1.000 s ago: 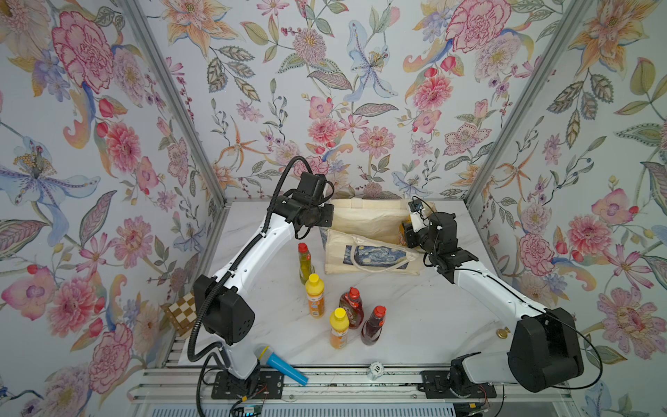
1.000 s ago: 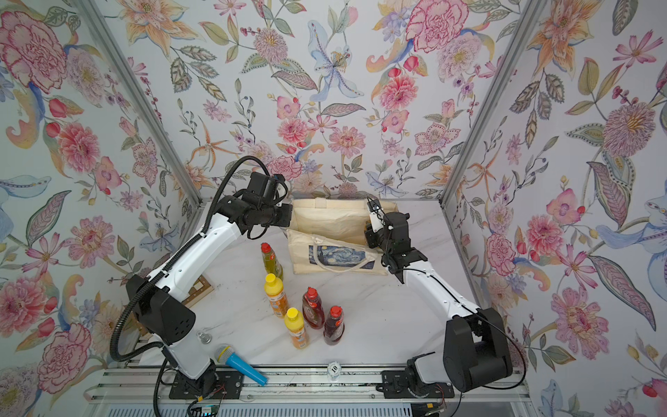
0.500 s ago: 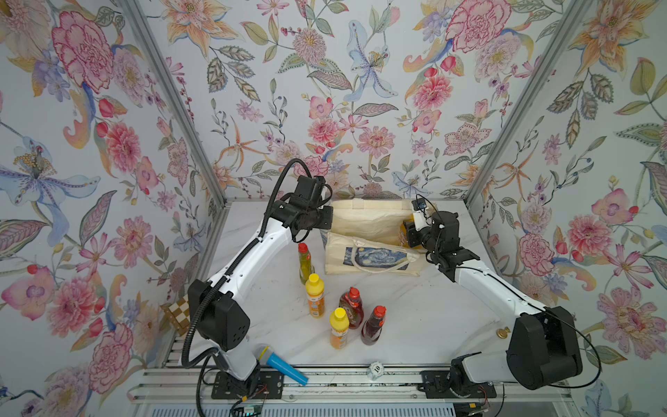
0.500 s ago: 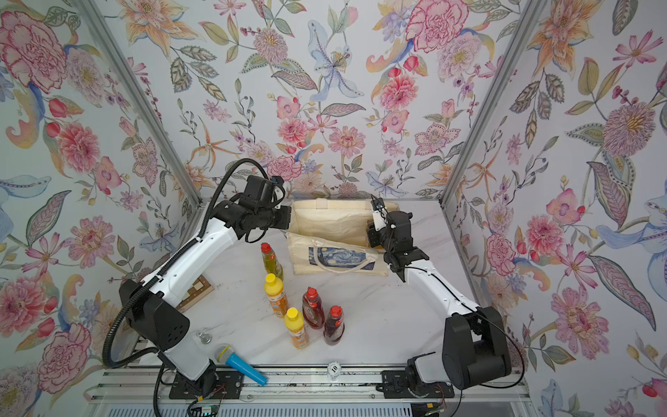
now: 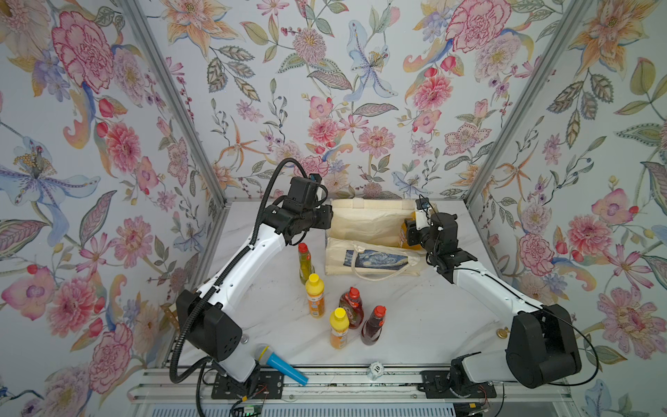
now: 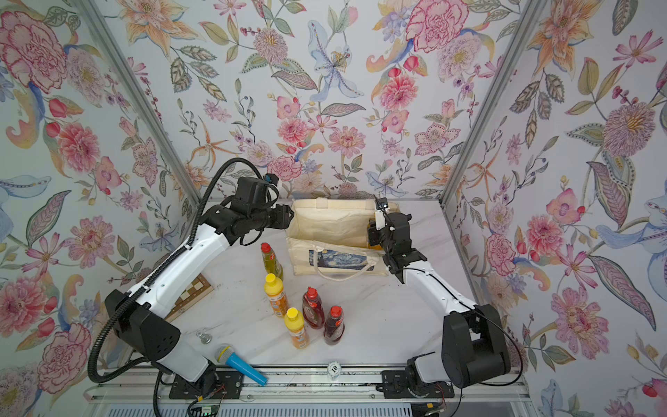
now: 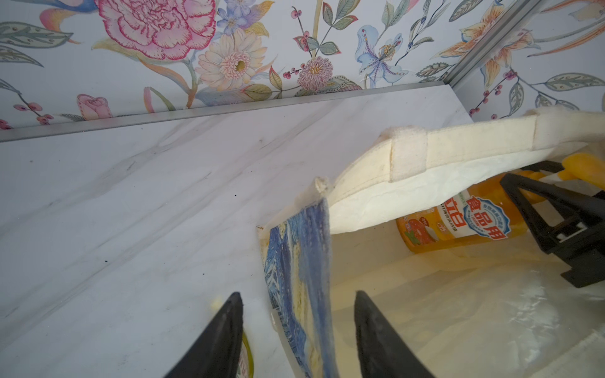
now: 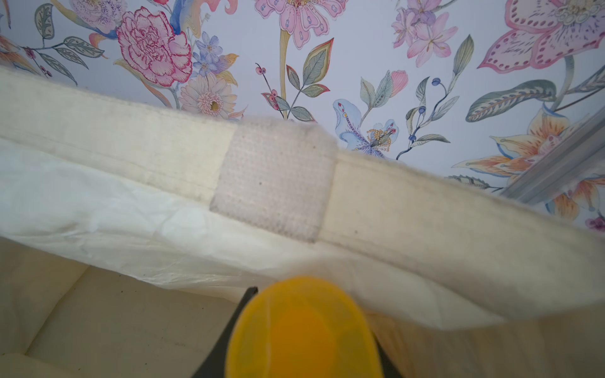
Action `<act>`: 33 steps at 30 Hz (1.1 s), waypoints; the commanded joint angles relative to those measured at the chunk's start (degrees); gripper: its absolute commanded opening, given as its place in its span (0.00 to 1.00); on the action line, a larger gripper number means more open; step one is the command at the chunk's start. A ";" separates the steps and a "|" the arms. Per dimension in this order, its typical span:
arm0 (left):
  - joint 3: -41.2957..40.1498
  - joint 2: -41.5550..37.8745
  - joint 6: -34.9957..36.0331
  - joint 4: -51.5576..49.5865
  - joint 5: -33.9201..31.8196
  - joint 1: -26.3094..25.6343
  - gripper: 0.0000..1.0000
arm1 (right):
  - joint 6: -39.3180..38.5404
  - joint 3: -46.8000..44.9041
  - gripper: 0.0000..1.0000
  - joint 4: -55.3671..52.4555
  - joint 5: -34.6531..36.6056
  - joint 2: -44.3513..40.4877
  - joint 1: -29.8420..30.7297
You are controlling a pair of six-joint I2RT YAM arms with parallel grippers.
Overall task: Pack dish soap into the shopping bag
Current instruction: Place the bottle of dish soap in the shopping bag.
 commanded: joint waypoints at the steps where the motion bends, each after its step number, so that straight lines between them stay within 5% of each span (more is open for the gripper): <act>1: -1.08 -2.08 1.26 -1.27 -4.83 -2.08 0.67 | 5.20 -0.32 0.14 -4.16 0.48 -2.07 0.47; 7: -4.17 -2.98 2.75 -1.81 -11.75 -4.91 0.76 | 7.65 2.98 0.24 -8.63 1.03 -2.74 0.56; 20: -10.86 -7.30 4.53 4.97 -8.82 -5.16 0.79 | 10.14 7.68 0.56 -14.84 3.15 -4.22 0.93; 33: -11.17 -6.05 5.18 6.20 -8.65 -5.66 0.78 | 10.85 12.01 0.76 -19.88 4.76 -7.08 1.30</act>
